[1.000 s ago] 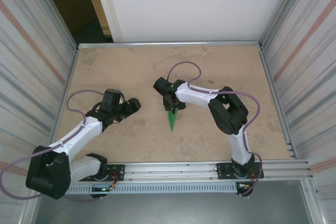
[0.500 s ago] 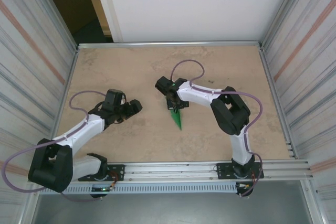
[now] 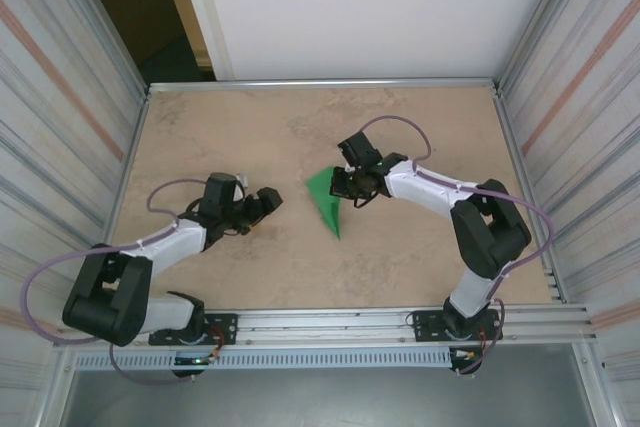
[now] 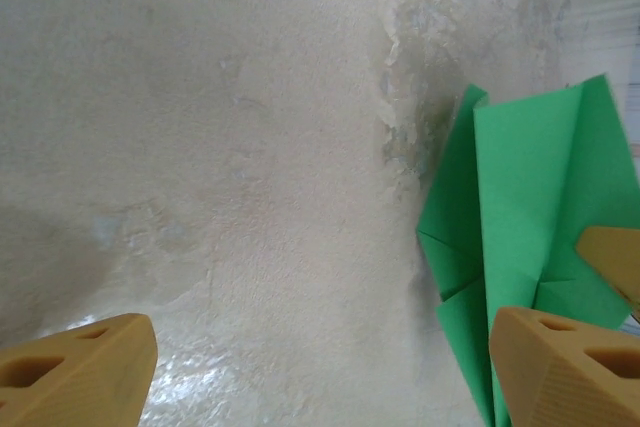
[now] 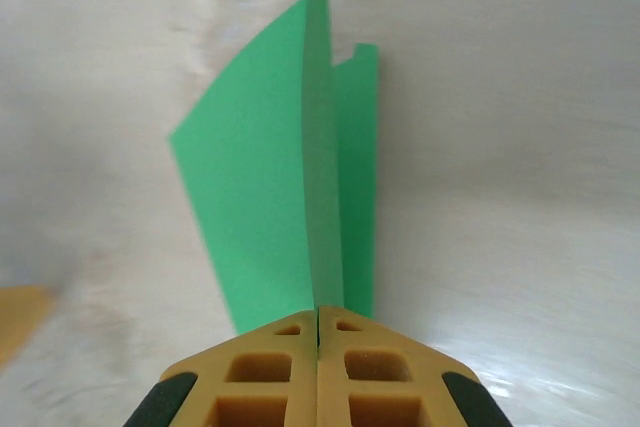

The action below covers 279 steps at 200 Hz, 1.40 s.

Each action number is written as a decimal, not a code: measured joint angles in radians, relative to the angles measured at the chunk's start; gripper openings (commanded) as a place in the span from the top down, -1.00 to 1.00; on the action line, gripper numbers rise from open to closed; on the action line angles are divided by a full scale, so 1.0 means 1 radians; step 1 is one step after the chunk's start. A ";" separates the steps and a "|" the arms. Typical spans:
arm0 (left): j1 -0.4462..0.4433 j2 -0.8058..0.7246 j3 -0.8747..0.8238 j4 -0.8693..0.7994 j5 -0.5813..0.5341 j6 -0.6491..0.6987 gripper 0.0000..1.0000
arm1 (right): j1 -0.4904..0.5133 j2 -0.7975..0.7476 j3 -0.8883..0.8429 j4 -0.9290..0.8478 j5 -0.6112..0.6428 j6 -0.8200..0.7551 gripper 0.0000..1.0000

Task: Fold a paper plane with a square sheet of paper (pick it up from the middle)
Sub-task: Move a paper plane to the center of the table.

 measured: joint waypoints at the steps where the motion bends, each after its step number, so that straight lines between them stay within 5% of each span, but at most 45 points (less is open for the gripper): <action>1: 0.000 0.001 -0.001 0.002 0.000 -0.001 -0.78 | 0.000 0.000 0.000 0.005 -0.005 0.000 1.00; 60: -0.040 0.028 -0.006 0.098 0.015 -0.051 -0.78 | -0.026 -0.001 -0.143 0.331 -0.289 0.051 1.00; 153: -0.171 0.188 0.021 0.241 -0.013 -0.127 -0.72 | -0.142 0.035 -0.344 0.558 -0.392 0.104 1.00; 177: -0.206 0.252 0.066 0.274 -0.012 -0.150 -0.52 | -0.163 0.038 -0.360 0.580 -0.402 0.106 1.00; 191: -0.222 0.288 0.085 0.288 -0.020 -0.164 -0.16 | -0.171 0.039 -0.366 0.594 -0.403 0.106 1.00; 211: -0.235 0.327 0.087 0.318 -0.024 -0.183 0.10 | -0.179 0.039 -0.381 0.613 -0.403 0.106 1.00; 279: -0.255 0.386 0.128 0.331 -0.019 -0.183 0.46 | -0.195 0.047 -0.411 0.641 -0.410 0.109 1.00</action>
